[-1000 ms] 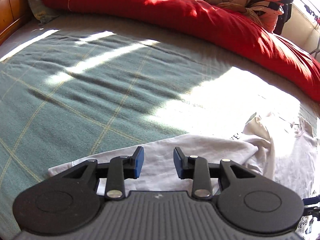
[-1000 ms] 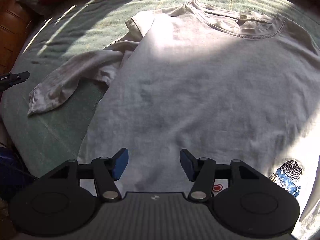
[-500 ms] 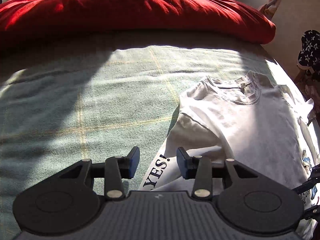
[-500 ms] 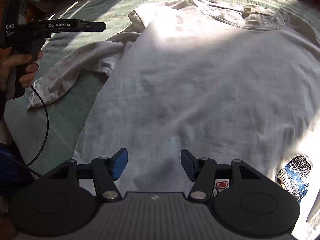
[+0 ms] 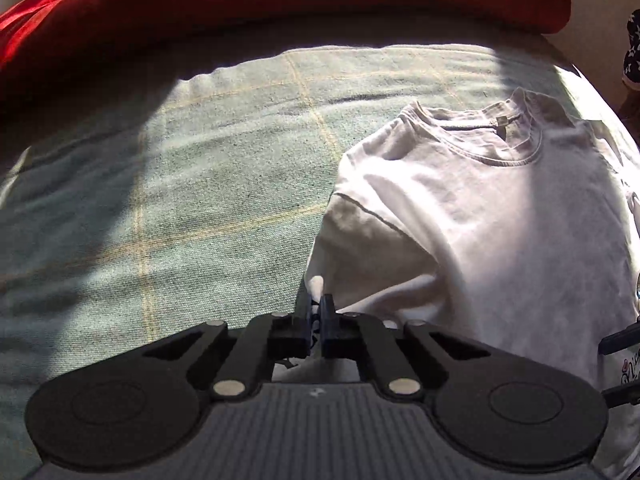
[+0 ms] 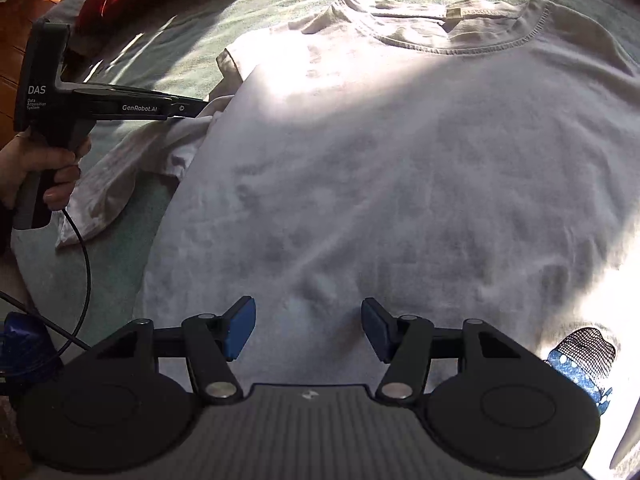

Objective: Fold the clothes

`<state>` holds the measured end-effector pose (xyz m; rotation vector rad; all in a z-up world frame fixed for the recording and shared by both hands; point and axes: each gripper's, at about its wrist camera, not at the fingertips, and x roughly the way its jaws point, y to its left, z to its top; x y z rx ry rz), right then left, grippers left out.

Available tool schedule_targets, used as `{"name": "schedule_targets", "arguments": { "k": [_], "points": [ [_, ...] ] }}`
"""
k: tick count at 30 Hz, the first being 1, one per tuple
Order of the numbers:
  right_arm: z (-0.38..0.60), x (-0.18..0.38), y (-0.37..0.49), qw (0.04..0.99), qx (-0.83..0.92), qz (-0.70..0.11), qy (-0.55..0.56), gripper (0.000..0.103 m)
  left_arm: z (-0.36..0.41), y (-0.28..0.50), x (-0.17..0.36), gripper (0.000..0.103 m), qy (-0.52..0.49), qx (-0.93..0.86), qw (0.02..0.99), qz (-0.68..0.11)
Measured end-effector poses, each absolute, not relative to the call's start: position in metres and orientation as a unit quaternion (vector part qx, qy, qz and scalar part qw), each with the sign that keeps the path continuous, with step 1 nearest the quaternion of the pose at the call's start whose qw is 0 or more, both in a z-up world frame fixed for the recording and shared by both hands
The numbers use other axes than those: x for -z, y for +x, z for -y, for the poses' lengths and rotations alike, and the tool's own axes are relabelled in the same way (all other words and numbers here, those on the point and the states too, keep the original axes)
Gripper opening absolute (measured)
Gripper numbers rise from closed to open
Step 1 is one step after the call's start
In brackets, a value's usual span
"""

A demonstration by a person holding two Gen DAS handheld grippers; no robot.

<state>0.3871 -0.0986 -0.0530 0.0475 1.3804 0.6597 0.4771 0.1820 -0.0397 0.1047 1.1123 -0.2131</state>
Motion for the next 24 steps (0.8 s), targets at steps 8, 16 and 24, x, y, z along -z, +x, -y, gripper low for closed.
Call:
{"name": "schedule_targets", "arguments": {
  "k": [8, 16, 24],
  "points": [
    [0.107, 0.058, 0.391, 0.725, -0.293, -0.623, 0.037, 0.063, -0.217, 0.505, 0.034, 0.002, 0.028, 0.043, 0.861, -0.507],
    [0.107, 0.058, 0.392, 0.725, -0.290, -0.623, 0.039, 0.063, -0.237, 0.497, 0.022, 0.032, -0.012, 0.037, 0.870, -0.492],
    [0.107, 0.057, 0.393, 0.727, -0.285, -0.624, 0.043, 0.063, -0.283, 0.437, 0.026, 0.045, -0.018, -0.018, 0.849, -0.528]
  ]
}}
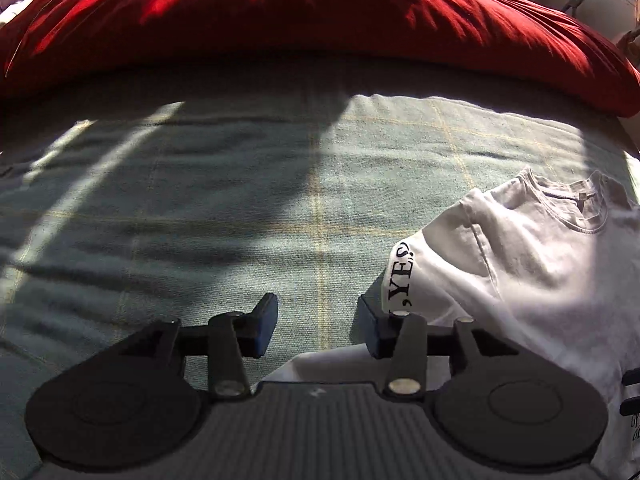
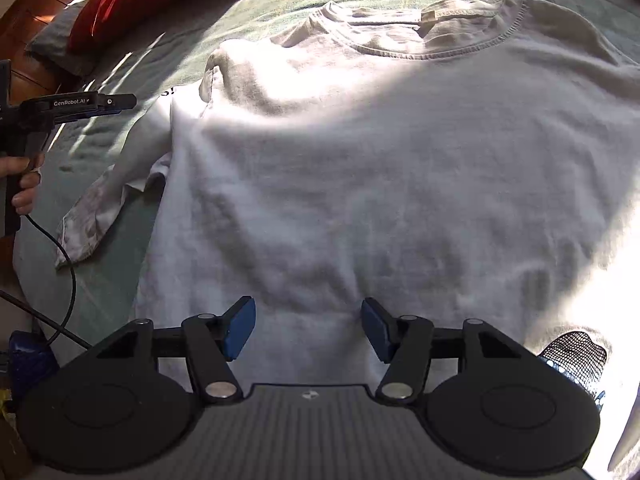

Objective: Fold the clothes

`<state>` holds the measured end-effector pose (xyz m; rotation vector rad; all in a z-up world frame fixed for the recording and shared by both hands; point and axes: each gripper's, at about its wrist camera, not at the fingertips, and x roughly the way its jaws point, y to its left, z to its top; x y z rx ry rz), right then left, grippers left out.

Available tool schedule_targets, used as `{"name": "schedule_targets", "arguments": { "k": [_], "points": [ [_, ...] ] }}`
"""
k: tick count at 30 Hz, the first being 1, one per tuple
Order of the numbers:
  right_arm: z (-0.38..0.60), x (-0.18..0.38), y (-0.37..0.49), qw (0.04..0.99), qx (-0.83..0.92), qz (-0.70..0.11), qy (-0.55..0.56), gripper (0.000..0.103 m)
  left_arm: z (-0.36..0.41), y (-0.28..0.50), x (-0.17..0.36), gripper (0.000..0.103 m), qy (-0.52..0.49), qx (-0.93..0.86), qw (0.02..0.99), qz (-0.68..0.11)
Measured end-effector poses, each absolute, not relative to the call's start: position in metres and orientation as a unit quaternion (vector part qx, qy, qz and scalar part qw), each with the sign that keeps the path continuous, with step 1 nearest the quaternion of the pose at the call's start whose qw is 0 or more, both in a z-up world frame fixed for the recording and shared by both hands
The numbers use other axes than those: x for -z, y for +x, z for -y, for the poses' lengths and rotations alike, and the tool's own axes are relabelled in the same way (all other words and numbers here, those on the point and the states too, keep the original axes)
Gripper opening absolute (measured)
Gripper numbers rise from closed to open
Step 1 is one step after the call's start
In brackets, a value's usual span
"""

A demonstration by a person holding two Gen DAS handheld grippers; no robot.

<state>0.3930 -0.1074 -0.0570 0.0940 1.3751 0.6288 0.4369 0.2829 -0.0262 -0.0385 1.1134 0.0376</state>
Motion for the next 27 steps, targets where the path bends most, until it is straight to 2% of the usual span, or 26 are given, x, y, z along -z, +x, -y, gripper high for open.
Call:
{"name": "schedule_targets", "arguments": {
  "k": [8, 11, 12, 13, 15, 19, 24, 25, 26, 27],
  "points": [
    [0.098, 0.057, 0.389, 0.728, -0.290, -0.621, 0.018, 0.067, -0.301, 0.406, 0.061, 0.046, 0.033, 0.009, 0.822, -0.569],
    [0.094, 0.057, 0.388, 0.728, -0.291, -0.621, 0.005, 0.067, -0.294, 0.405, 0.062, 0.042, 0.057, 0.019, 0.818, -0.573],
    [0.093, 0.056, 0.388, 0.728, -0.291, -0.621, 0.002, 0.067, -0.291, 0.405, 0.060, 0.028, 0.057, 0.024, 0.816, -0.575],
    [0.092, 0.056, 0.387, 0.728, -0.291, -0.621, -0.001, 0.067, -0.288, 0.405, 0.058, 0.006, 0.060, 0.025, 0.815, -0.576],
    [0.091, 0.055, 0.387, 0.728, -0.291, -0.621, -0.007, 0.067, -0.286, 0.401, 0.053, 0.000, 0.070, 0.012, 0.817, -0.573],
    [0.089, 0.052, 0.386, 0.730, -0.291, -0.619, -0.015, 0.067, -0.297, 0.393, 0.039, 0.000, 0.077, -0.037, 0.826, -0.557],
    [0.089, 0.048, 0.384, 0.735, -0.291, -0.612, -0.018, 0.067, -0.331, 0.397, 0.027, 0.000, 0.018, -0.052, 0.837, -0.545],
    [0.089, 0.048, 0.384, 0.735, -0.291, -0.612, -0.018, 0.067, -0.330, 0.399, 0.026, 0.008, 0.006, -0.032, 0.840, -0.541],
    [0.088, 0.048, 0.384, 0.736, -0.291, -0.611, -0.019, 0.067, -0.326, 0.402, 0.026, 0.012, -0.001, -0.008, 0.842, -0.540],
    [0.088, 0.048, 0.384, 0.737, -0.290, -0.610, -0.019, 0.067, -0.319, 0.406, 0.027, 0.024, 0.002, 0.012, 0.844, -0.537]
  ]
}}
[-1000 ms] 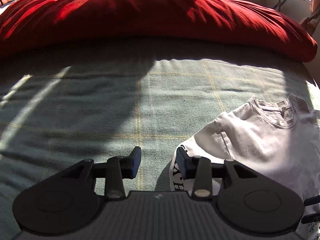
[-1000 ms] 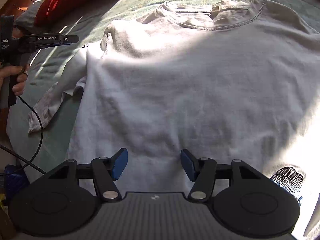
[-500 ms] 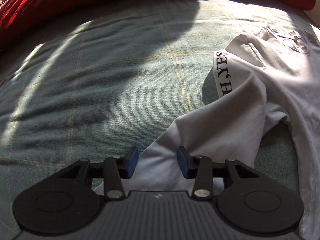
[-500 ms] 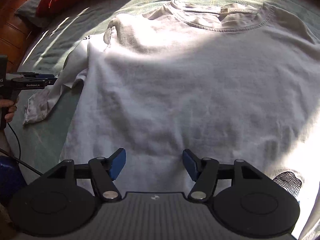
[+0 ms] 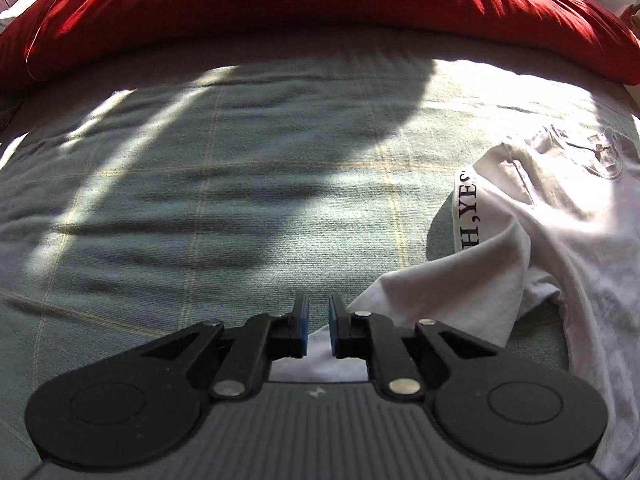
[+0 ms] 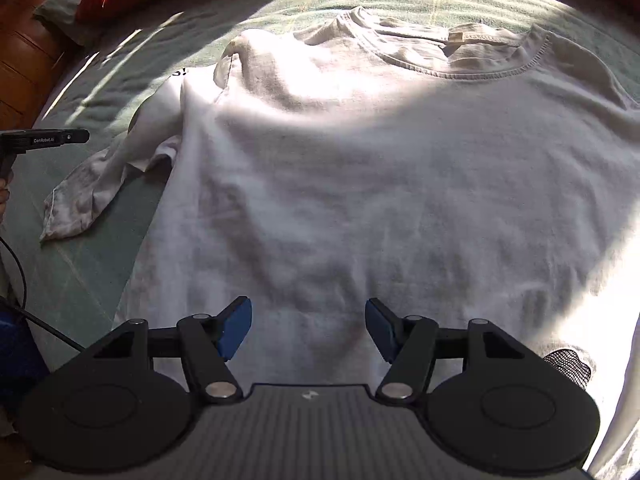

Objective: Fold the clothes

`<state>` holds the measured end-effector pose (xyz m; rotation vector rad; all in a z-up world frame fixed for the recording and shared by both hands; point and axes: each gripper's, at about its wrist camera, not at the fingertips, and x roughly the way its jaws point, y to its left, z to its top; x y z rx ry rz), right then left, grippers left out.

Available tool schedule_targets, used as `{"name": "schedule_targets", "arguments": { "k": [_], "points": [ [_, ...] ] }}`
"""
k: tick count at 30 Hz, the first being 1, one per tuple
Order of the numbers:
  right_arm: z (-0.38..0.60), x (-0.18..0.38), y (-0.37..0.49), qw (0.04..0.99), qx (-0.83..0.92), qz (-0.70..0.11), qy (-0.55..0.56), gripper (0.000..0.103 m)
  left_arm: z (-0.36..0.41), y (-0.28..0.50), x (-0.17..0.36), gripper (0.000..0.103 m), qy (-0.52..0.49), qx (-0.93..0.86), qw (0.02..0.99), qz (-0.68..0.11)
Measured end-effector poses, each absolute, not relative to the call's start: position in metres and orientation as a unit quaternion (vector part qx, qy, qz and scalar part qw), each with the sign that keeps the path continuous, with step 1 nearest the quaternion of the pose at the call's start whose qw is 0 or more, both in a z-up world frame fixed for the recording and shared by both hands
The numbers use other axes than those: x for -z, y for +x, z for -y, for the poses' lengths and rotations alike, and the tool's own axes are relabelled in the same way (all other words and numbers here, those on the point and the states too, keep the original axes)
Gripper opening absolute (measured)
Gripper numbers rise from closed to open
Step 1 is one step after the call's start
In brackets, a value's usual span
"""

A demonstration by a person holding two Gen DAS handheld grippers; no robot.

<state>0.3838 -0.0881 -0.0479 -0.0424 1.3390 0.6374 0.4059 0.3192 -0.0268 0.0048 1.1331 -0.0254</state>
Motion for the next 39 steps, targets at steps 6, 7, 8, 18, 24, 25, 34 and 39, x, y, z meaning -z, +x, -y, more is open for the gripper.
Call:
{"name": "schedule_targets", "arguments": {
  "k": [6, 7, 8, 18, 24, 25, 34, 39],
  "points": [
    [0.085, 0.039, 0.383, 0.744, -0.298, -0.597, -0.024, 0.067, -0.287, 0.421, 0.060, 0.046, 0.059, 0.066, 0.821, -0.564],
    [0.086, 0.037, 0.383, 0.746, -0.299, -0.595, -0.026, 0.067, -0.284, 0.420, 0.064, 0.044, 0.067, 0.062, 0.819, -0.567],
    [0.086, 0.036, 0.383, 0.747, -0.299, -0.594, -0.027, 0.067, -0.281, 0.418, 0.066, 0.042, 0.069, 0.058, 0.817, -0.569],
    [0.095, 0.037, 0.382, 0.754, -0.287, -0.591, -0.016, 0.067, -0.306, 0.402, 0.027, 0.001, 0.046, -0.053, 0.838, -0.540],
    [0.096, 0.040, 0.384, 0.752, -0.286, -0.594, -0.010, 0.067, -0.322, 0.402, 0.020, 0.016, 0.020, -0.085, 0.844, -0.529],
    [0.095, 0.040, 0.383, 0.751, -0.288, -0.594, -0.010, 0.067, -0.320, 0.399, 0.017, 0.019, 0.022, -0.091, 0.847, -0.523],
    [0.090, 0.040, 0.380, 0.746, -0.301, -0.594, -0.014, 0.067, -0.362, 0.331, 0.013, 0.032, -0.086, -0.227, 0.833, -0.496],
    [0.089, 0.039, 0.379, 0.745, -0.303, -0.594, -0.016, 0.067, -0.397, 0.274, 0.024, 0.043, -0.134, -0.324, 0.799, -0.488]
  ]
}}
